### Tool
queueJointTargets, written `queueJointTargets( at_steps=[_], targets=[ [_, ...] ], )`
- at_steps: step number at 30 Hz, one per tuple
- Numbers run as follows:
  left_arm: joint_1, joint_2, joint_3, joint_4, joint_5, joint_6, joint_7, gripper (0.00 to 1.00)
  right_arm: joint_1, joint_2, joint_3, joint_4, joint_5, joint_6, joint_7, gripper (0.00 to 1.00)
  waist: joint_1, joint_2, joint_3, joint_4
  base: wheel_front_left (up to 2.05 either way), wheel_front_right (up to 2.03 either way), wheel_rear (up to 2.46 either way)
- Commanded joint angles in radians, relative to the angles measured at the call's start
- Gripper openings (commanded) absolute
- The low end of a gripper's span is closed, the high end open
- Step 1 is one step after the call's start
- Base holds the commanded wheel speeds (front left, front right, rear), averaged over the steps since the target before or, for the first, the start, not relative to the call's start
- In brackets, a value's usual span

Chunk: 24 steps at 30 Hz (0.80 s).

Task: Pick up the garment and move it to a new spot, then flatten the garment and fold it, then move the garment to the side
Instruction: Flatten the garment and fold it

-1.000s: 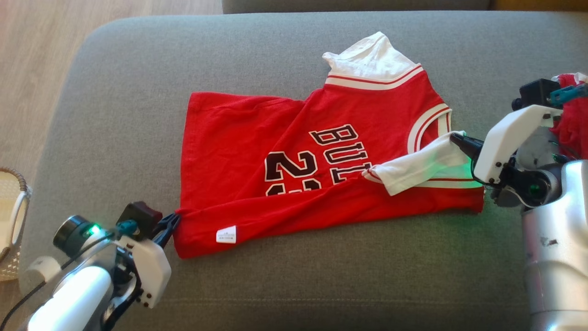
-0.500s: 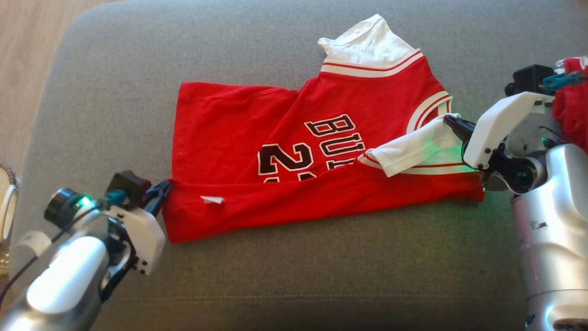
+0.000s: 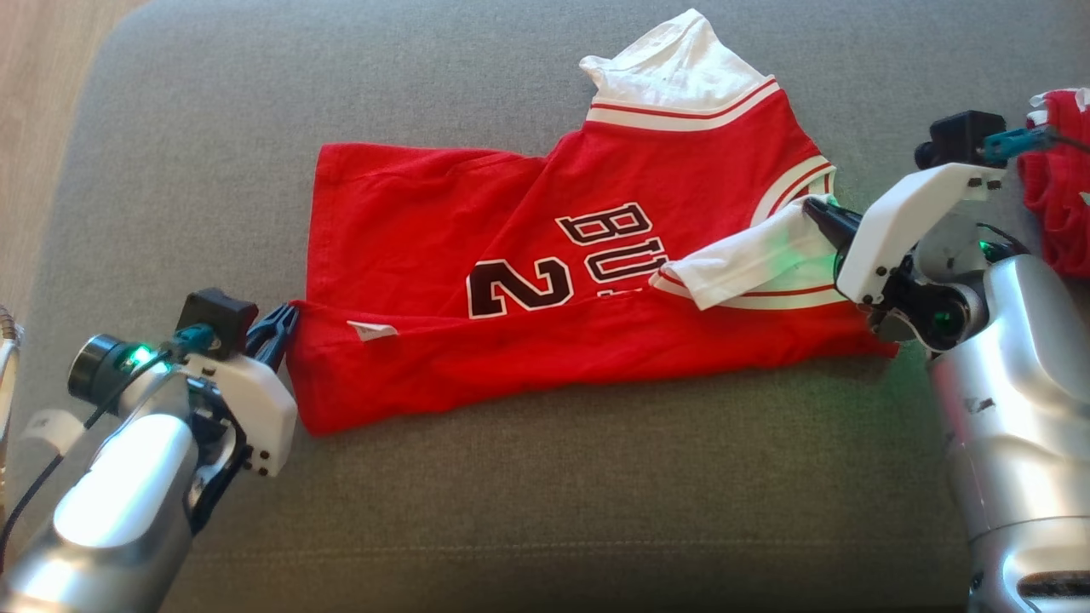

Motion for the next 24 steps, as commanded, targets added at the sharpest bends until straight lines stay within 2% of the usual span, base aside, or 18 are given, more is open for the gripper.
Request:
queueJointTargets(
  at_steps=[1, 4, 5, 6, 7, 8, 11, 16, 20, 24],
  targets=[
    [-0.05, 0.031, 0.042, -0.006, -0.008, 0.008, -0.007, 0.0, -0.041, 0.001, 0.024, -0.03, 0.012, 0.0, -0.012, 0.0, 0.0, 0.0, 0.0, 0.0, 0.0, 0.0, 0.0],
    [-0.056, 0.017, 0.027, 0.025, -0.006, -0.001, -0.01, 0.0, -0.045, -0.001, 0.044, -0.01, 0.018, 0.0, -0.021, 0.0, 0.0, 0.0, 0.002, -0.002, 0.0, 0.0, 0.0],
    [-0.057, 0.012, 0.023, 0.035, -0.007, -0.004, -0.01, 0.05, -0.046, -0.002, 0.048, -0.002, 0.022, 0.0, -0.021, 0.0, 0.0, 0.0, 0.001, -0.002, 0.0, 0.0, 0.0],
    [-0.059, 0.007, 0.02, 0.044, -0.009, -0.005, -0.011, 0.93, -0.046, -0.004, 0.05, 0.005, 0.025, 0.0, -0.025, 0.21, 0.0, 0.0, 0.0, -0.002, 0.0, 0.0, 0.0],
    [-0.062, 0.002, 0.019, 0.053, -0.01, -0.005, -0.015, 1.0, -0.047, -0.007, 0.048, 0.011, 0.024, 0.0, -0.034, 0.95, 0.0, 0.0, -0.002, -0.001, 0.0, 0.0, 0.0],
    [-0.064, -0.002, 0.021, 0.06, -0.011, -0.002, -0.024, 1.0, -0.048, -0.008, 0.043, 0.018, 0.024, 0.0, -0.044, 1.0, 0.0, 0.0, -0.004, 0.0, 0.0, 0.0, 0.0],
    [-0.071, -0.012, 0.037, 0.077, -0.017, 0.026, -0.062, 1.0, -0.05, -0.008, 0.028, 0.036, 0.03, 0.0, -0.08, 1.0, 0.0, 0.0, -0.015, 0.003, 0.0, 0.0, 0.0],
    [-0.067, -0.024, 0.159, 0.049, -0.083, 0.13, -0.152, 1.0, -0.03, -0.01, 0.014, 0.019, 0.05, 0.0, -0.18, 1.0, 0.0, 0.0, -0.049, 0.007, 0.0, 0.0, 0.0],
    [-0.023, -0.014, 0.26, -0.076, -0.099, 0.197, -0.17, 1.0, 0.026, -0.028, 0.057, -0.063, 0.064, 0.0, -0.295, 1.0, 0.0, 0.0, -0.084, 0.007, 0.0, 0.0, 0.0],
    [0.088, -0.021, 0.397, -0.308, -0.068, 0.264, -0.171, 1.0, 0.118, -0.06, 0.129, -0.187, 0.067, 0.0, -0.417, 1.0, 0.0, 0.0, -0.116, 0.003, 0.0, 0.0, 0.0]
  ],
)
